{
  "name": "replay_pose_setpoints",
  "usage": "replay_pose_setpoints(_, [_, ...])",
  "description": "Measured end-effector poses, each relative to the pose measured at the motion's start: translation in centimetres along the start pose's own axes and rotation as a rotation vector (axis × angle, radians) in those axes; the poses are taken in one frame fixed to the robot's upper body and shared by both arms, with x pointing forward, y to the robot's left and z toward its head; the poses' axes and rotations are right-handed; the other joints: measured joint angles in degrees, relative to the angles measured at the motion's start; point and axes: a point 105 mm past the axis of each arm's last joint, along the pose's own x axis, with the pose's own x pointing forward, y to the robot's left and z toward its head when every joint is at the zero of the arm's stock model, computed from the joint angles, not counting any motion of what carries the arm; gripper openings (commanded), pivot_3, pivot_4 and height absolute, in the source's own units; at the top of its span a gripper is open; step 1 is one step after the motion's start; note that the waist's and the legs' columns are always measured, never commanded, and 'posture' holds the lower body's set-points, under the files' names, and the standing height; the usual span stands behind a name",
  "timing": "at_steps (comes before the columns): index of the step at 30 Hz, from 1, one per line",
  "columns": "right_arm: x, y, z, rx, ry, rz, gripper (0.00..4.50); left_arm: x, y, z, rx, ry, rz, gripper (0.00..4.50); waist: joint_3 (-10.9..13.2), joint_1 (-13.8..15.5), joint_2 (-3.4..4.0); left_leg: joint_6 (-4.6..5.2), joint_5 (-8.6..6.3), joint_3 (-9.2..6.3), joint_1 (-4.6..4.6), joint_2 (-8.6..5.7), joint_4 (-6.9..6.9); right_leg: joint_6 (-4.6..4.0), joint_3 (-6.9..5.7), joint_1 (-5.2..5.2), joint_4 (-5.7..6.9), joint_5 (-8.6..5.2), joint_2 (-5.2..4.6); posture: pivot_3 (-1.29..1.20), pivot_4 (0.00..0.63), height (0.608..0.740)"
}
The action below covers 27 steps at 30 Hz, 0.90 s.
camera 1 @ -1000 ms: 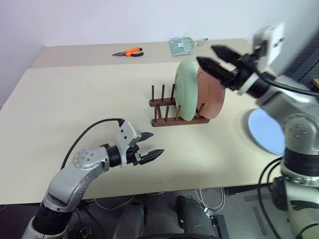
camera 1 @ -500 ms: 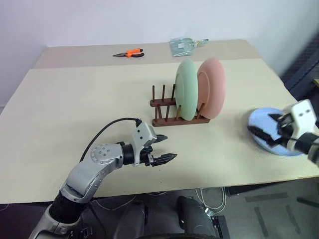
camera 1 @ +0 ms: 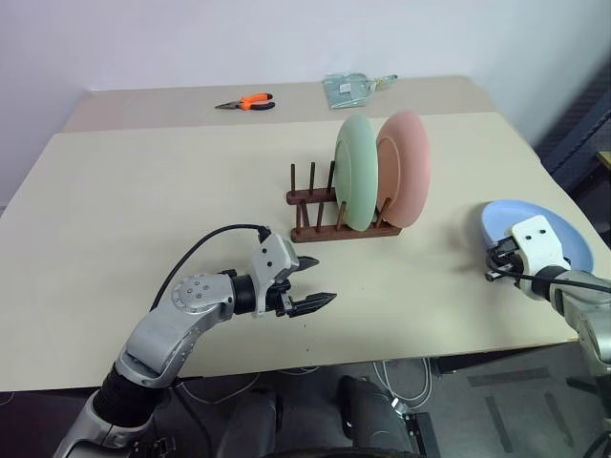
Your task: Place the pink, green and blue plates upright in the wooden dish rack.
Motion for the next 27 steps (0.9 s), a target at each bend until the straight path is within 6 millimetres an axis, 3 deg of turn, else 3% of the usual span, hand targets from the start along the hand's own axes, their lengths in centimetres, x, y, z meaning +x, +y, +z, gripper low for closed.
replay_pose_setpoints(2, [0.3, -0.4, 3.9, 0.029, -0.155, -0.014, 0.02, 0.0, 0.0, 0.0, 0.001, -0.002, 0.0, 3.57, 0.1, -0.4, 0.17, 0.0, 0.0, 0.07, -0.02, 0.01, -0.05, 0.01, 0.04, -0.04, 0.03, 0.01, 0.0, 0.0, 0.15, 0.74])
replay_pose_setpoints(4, [-0.6, -1.1, 9.6, 0.062, -0.372, -0.028, 0.02, 0.0, 0.0, 0.1, 0.007, -0.003, 0.001, 3.57, 0.2, -0.4, 0.43, 0.0, 0.0, 0.07, -0.01, 0.01, -0.12, 0.01, 0.04, -0.04, 0.07, 0.02, 0.0, 0.0, 0.15, 0.74])
replay_pose_setpoints(6, [-3.1, -0.9, 16.6, 0.129, -0.646, 0.029, 0.02, -0.1, 0.2, 0.0, 0.015, 0.001, 0.008, 3.57, 0.3, -0.3, 0.45, 0.01, 0.01, -0.05, 0.03, 0.06, -0.16, 0.0, -0.02, -0.1, 0.08, 0.02, 0.08, 0.0, 0.15, 0.74])
replay_pose_setpoints(9, [-8.9, 2.4, 25.6, 0.252, -1.021, 0.313, 0.02, -0.1, 0.5, -0.2, 0.017, 0.01, 0.02, 3.57, 0.2, -0.1, 0.37, 0.01, 0.01, -0.29, -0.01, 0.07, -0.16, -0.2, -0.13, -0.11, 0.09, 0.14, 0.1, 0.0, 0.15, 0.74])
replay_pose_setpoints(11, [-11.9, 5.4, 28.4, 0.303, -1.145, 0.527, 0.02, -0.2, 0.9, -0.5, 0.022, 0.017, 0.035, 3.57, 0.1, 0.2, 0.2, 0.01, 0.01, -0.46, -0.03, 0.06, -0.15, -0.21, -0.27, -0.04, 0.06, 0.13, 0.09, 0.0, 0.15, 0.74])
replay_pose_setpoints(13, [-13.1, 8.5, 29.9, 0.396, -1.181, 0.728, 0.02, -0.4, 1.5, -0.9, 0.033, 0.026, 0.066, 3.57, 0.1, 0.1, 0.15, 0.01, 0.01, -0.47, -0.04, 0.0, -0.11, -0.22, -0.25, -0.01, 0.05, 0.13, 0.03, 0.0, 0.15, 0.74])
replay_pose_setpoints(15, [-13.2, 11.1, 30.9, 0.557, -1.159, 0.888, 0.02, -0.7, 2.5, -1.3, 0.052, 0.035, 0.119, 3.57, 0.1, 0.0, 0.16, 0.0, 0.01, -0.47, -0.02, 0.0, -0.11, -0.23, -0.21, -0.05, 0.06, 0.14, 0.02, 0.0, 0.15, 0.74])
replay_pose_setpoints(17, [-12.5, 14.1, 31.5, 0.713, -1.066, 1.016, 0.02, -1.3, 4.1, -1.9, 0.09, 0.05, 0.204, 3.57, 0.1, 0.0, 0.18, 0.0, 0.01, -0.5, -0.04, -0.01, -0.18, -0.24, -0.22, -0.15, 0.14, 0.14, 0.04, 0.0, 0.15, 0.74])
replay_pose_setpoints(20, [-10.7, 16.9, 31.3, 0.83, -0.905, 1.067, 0.02, -2.8, 5.9, -2.4, 0.127, 0.07, 0.296, 3.57, 0.1, 0.0, 0.18, -0.03, 0.03, -0.46, -0.15, -0.01, -0.23, -0.23, -0.21, -0.39, 0.25, 0.17, 0.05, 0.0, 0.15, 0.74])
replay_pose_setpoints(24, [-7.1, 18.7, 29.7, 0.946, -0.703, 0.996, 0.02, -4.9, 7.0, -2.5, 0.134, 0.058, 0.375, 3.57, 0.1, 0.0, 0.18, -0.05, 0.04, -0.42, -0.2, -0.03, -0.24, -0.23, -0.18, -0.44, 0.23, 0.17, 0.04, 0.0, 0.15, 0.74])
replay_pose_setpoints(27, [-6.1, 18.9, 29.0, 0.974, -0.651, 0.955, 0.02, -6.0, 7.3, -2.8, 0.137, 0.06, 0.407, 3.57, 0.1, -0.1, 0.21, -0.05, 0.04, -0.39, -0.18, -0.02, -0.25, -0.23, -0.18, -0.46, 0.25, 0.18, 0.05, 0.0, 0.15, 0.74])
